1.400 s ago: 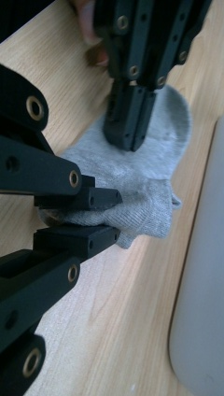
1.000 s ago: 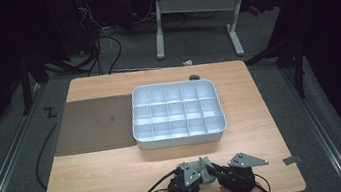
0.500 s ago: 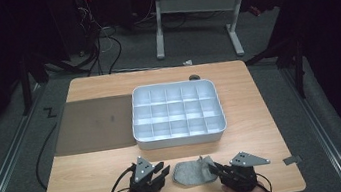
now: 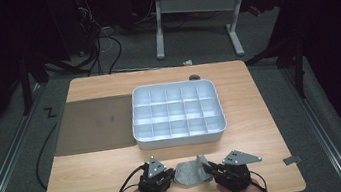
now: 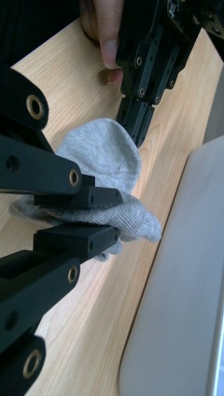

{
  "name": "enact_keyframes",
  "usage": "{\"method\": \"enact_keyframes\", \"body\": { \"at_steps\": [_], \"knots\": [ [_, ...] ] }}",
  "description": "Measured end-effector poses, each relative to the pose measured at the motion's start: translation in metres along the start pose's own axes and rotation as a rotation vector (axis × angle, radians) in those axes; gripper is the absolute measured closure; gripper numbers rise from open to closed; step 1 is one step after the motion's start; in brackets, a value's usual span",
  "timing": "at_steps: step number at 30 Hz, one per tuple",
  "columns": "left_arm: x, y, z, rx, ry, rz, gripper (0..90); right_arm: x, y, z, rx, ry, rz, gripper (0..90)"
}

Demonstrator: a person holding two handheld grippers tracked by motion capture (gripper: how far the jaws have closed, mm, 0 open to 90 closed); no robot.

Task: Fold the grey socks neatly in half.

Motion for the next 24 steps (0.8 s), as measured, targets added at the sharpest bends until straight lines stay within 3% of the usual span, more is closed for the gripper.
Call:
{"method": "enact_keyframes", "body": {
  "at_steps": [13,24],
  "knots": [
    [-0.001,-0.001,0.005,0.008,-0.036,0.007,84.7,0.020,0.016,-0.023,-0.084,0.006,-0.065,79.9],
    [0.001,-0.001,0.010,0.025,-0.048,0.002,85.1,0.046,0.019,-0.042,-0.124,0.022,-0.126,84.3]
  ]
}}
Point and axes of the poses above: each handheld gripper's, and its own axes: x roughly forward along the jaws, y roughly out of its top, z roughly to its right, the point moved 2 cm from there along x, roughly forward along the jaws, and after that the axes turned 1 degree about -z, right-handed, at the moved point
